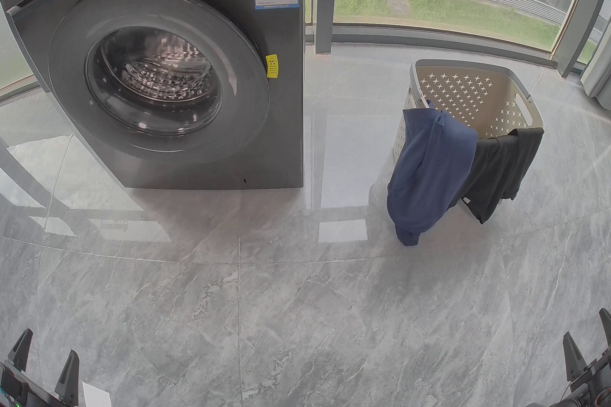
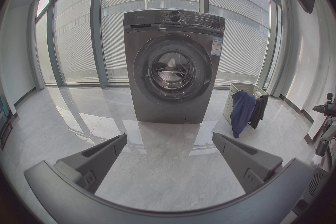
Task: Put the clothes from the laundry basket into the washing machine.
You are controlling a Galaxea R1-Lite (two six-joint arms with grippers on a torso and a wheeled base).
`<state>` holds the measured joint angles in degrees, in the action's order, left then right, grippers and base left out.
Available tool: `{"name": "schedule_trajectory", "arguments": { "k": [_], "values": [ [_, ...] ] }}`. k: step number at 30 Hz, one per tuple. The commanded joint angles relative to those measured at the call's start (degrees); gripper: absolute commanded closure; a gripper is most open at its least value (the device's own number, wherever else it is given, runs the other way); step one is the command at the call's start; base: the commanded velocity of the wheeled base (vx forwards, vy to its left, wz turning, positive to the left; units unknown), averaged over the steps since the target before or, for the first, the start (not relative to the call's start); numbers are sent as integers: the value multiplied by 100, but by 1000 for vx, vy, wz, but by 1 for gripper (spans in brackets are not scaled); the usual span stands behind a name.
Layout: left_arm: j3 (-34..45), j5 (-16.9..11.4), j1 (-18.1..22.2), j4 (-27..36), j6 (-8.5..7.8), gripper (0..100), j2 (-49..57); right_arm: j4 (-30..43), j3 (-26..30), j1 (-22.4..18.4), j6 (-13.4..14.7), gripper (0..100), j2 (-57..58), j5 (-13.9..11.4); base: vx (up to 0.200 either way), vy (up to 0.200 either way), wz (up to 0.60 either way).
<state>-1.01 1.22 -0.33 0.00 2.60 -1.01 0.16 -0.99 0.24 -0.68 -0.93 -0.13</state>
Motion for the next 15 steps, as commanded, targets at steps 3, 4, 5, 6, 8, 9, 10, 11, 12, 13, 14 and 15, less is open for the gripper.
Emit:
{"name": "schedule_trajectory", "arguments": {
  "k": [3, 4, 5, 6, 8, 9, 10, 11, 12, 13, 14, 15],
  "values": [
    [101, 1, -2, 0, 4, 0, 66, 2, 90, 2, -2, 0, 93, -4, 0, 0, 0],
    [101, 1, -2, 0, 4, 0, 66, 2, 90, 2, -2, 0, 93, 5, 0, 0, 0],
    [101, 1, -2, 0, 4, 0, 66, 2, 90, 2, -2, 0, 93, 5, 0, 0, 0],
    [92, 1, -2, 0, 4, 0, 66, 2, 90, 2, -2, 0, 93, 5, 0, 0, 0],
    [101, 1, -2, 0, 4, 0, 66, 2, 90, 2, -2, 0, 93, 5, 0, 0, 0],
    [101, 1, -2, 0, 4, 0, 66, 2, 90, 2, -2, 0, 93, 5, 0, 0, 0],
    [101, 1, -2, 0, 4, 0, 66, 2, 90, 2, -2, 0, 93, -4, 0, 0, 0],
    [101, 1, -2, 0, 4, 0, 66, 2, 90, 2, -2, 0, 93, -4, 0, 0, 0],
    [101, 1, -2, 0, 4, 0, 66, 2, 90, 2, -2, 0, 93, -4, 0, -200, 0],
    [101, 1, -2, 0, 4, 0, 66, 2, 90, 2, -2, 0, 93, 5, 0, -200, 0],
    [101, 1, -2, 0, 4, 0, 66, 2, 90, 2, -2, 0, 93, 5, 0, -200, 0],
    [101, 1, -2, 0, 4, 0, 66, 2, 90, 2, -2, 0, 93, 5, 0, -200, 0]
  ]
}}
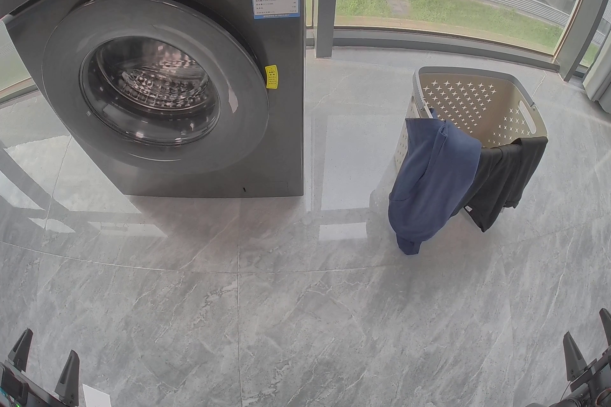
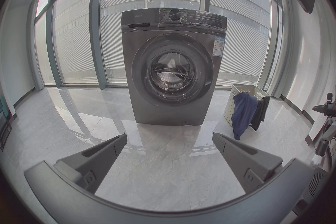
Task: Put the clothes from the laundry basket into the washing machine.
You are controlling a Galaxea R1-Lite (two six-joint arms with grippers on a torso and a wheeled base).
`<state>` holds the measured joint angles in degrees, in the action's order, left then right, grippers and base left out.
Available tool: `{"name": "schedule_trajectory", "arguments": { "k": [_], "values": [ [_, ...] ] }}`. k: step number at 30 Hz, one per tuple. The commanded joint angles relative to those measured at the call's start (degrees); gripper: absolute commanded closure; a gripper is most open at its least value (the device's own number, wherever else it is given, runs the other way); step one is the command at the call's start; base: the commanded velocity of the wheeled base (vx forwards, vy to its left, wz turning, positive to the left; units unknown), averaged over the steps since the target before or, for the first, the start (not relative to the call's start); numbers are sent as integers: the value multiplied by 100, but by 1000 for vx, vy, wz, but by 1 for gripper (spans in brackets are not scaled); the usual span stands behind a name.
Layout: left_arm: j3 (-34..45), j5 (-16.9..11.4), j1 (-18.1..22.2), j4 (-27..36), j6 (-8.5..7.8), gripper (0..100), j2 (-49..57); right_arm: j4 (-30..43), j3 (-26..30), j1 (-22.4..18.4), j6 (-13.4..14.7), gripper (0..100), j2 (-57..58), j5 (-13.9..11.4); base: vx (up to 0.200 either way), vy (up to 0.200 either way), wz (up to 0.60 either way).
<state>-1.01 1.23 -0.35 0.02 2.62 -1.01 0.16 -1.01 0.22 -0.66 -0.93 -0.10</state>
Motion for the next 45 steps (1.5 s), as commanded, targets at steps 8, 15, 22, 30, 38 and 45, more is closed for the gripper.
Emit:
{"name": "schedule_trajectory", "arguments": {
  "k": [8, 15, 22, 30, 38, 45],
  "values": [
    [101, 0, 0, -2, 10, 0, 66, 2, 84, 4, -4, 0, 93, 1, 0, -200, 0],
    [101, 0, 0, -2, 10, 0, 66, 2, 84, 4, -4, 0, 93, 1, 0, -200, 0],
    [101, 0, 0, -2, 10, 0, 66, 2, 92, 4, -4, 0, 93, 1, 0, -200, 0],
    [101, 0, 0, -2, 10, 0, 66, 2, 92, 4, -4, 0, 93, 1, 0, -100, 0],
    [101, 0, 0, -2, 10, 0, 66, 2, 92, 4, -4, 0, 93, 1, 0, 0, 0],
    [101, 0, 0, -2, 10, 0, 66, 2, 92, 4, -4, 0, 93, 1, 0, -200, 0]
  ]
}}
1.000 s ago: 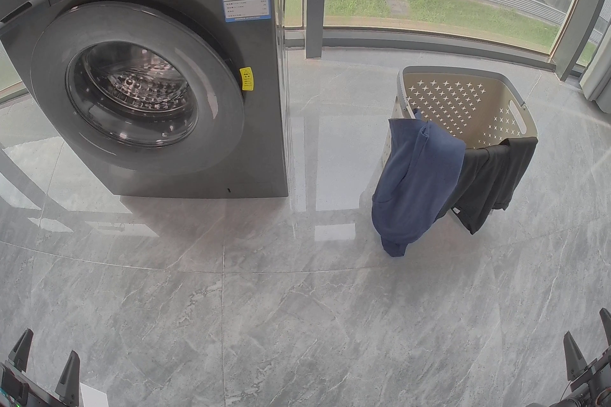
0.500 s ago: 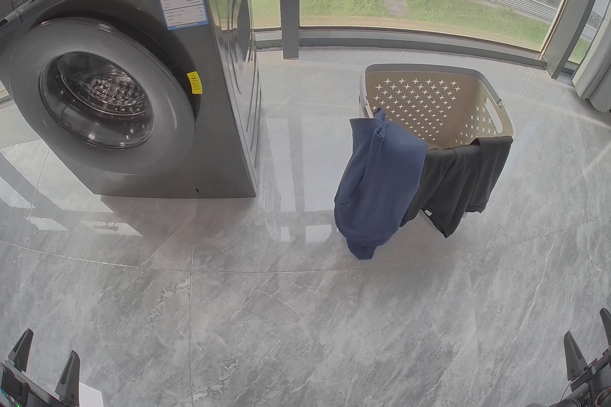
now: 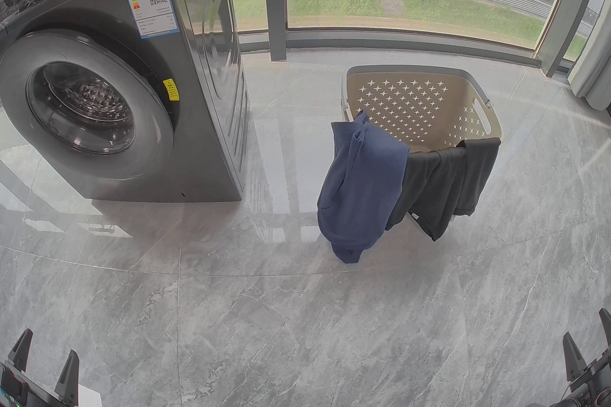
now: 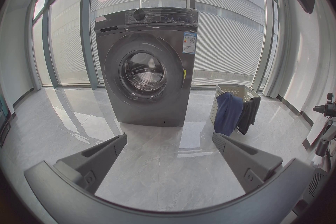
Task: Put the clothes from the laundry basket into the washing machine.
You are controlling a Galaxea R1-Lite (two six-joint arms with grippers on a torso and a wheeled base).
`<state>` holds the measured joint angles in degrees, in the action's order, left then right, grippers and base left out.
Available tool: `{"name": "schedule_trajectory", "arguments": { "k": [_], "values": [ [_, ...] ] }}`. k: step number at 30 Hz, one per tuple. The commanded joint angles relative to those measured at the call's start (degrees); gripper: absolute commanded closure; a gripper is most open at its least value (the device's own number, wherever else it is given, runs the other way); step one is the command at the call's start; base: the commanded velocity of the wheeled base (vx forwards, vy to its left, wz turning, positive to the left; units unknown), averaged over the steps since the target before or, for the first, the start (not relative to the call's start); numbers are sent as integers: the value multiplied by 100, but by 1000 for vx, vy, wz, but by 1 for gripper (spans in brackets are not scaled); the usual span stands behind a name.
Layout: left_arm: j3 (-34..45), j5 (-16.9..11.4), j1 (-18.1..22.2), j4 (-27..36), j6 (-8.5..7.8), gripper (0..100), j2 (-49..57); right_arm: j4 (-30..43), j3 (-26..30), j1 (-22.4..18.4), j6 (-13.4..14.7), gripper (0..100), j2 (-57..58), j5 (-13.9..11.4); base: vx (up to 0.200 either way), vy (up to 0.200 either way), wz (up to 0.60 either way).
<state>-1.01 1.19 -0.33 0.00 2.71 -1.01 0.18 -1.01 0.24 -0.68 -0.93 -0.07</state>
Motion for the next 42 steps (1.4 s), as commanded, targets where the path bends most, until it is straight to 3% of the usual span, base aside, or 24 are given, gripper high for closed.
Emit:
{"name": "schedule_trajectory", "arguments": {
  "k": [1, 8, 17, 29, 35, 42],
  "values": [
    [92, 4, -2, 0, 2, 0, 66, -1, 84, 2, -2, 0, 93, -1, 0, -200, 0],
    [101, 4, -2, 0, 2, 0, 66, -1, 92, 2, -2, 0, 93, -1, 0, -200, 0],
    [101, 4, -2, 0, 2, 0, 66, -1, 92, 2, -2, 0, 93, -1, 0, 0, 0],
    [101, 4, -2, 0, 2, 0, 66, -1, 92, 2, -2, 0, 93, -1, 200, 0, 0],
    [101, 4, -2, 0, 11, 0, 66, -1, 92, 2, -2, 0, 93, -1, 0, 0, 0],
    [101, 4, -2, 0, 11, 0, 66, -1, 92, 2, -2, 0, 93, -1, 0, -200, 0]
  ]
}}
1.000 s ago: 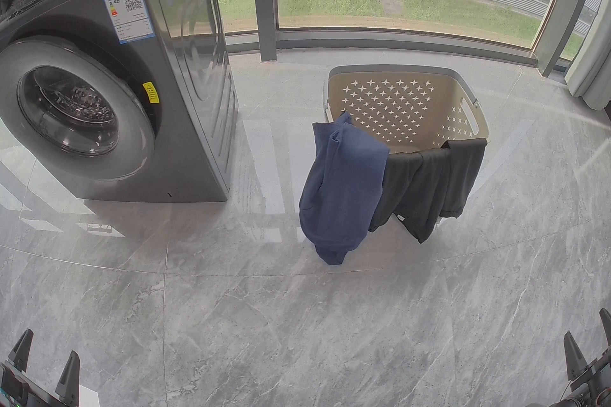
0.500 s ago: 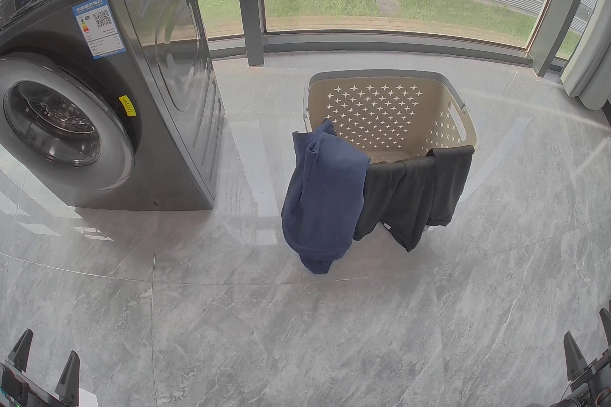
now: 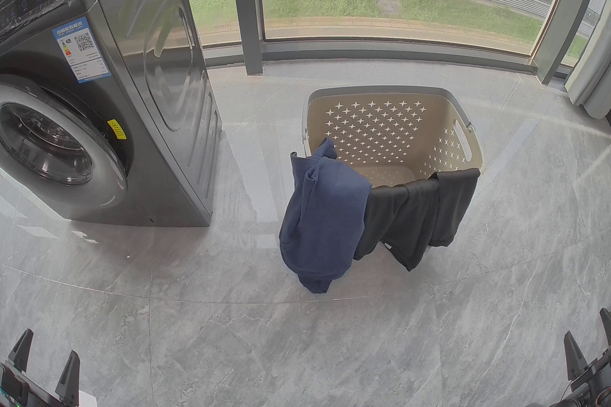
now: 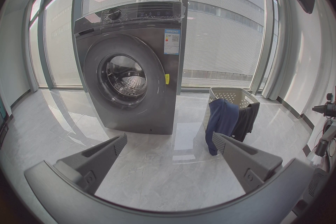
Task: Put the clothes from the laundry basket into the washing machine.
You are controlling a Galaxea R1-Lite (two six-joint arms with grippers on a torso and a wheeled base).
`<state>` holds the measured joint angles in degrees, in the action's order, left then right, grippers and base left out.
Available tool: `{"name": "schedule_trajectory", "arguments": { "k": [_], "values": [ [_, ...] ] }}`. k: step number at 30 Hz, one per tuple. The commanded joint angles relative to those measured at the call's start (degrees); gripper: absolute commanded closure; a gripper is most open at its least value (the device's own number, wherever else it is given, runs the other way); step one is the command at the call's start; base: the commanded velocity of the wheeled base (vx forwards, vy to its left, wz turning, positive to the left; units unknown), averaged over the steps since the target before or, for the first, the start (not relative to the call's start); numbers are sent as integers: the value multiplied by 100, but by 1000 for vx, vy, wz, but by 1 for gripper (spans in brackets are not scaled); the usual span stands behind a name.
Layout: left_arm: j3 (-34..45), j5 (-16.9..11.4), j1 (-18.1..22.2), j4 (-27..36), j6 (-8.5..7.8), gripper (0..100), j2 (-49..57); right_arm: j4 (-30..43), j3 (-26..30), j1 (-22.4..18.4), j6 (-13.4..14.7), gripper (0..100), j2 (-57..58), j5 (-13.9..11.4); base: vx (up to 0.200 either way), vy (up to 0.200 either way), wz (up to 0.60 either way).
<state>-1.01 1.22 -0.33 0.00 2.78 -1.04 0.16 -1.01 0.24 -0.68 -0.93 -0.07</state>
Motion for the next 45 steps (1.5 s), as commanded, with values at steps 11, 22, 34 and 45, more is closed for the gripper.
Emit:
{"name": "schedule_trajectory", "arguments": {
  "k": [11, 22, 34, 45],
  "values": [
    [101, 1, -2, 0, 3, 0, 68, 2, 92, 2, -2, 0, 93, -1, 0, -91, 0],
    [101, 1, -2, 0, 3, 0, 68, 2, 92, 2, -2, 0, 93, -1, 0, -145, 0],
    [101, 1, -2, 0, 3, 0, 68, 2, 92, 2, -2, 0, 93, -1, 0, -67, 0],
    [101, 1, -2, 0, 3, 0, 68, 2, 92, 2, -2, 0, 93, -1, 164, 0, 0]
  ]
}}
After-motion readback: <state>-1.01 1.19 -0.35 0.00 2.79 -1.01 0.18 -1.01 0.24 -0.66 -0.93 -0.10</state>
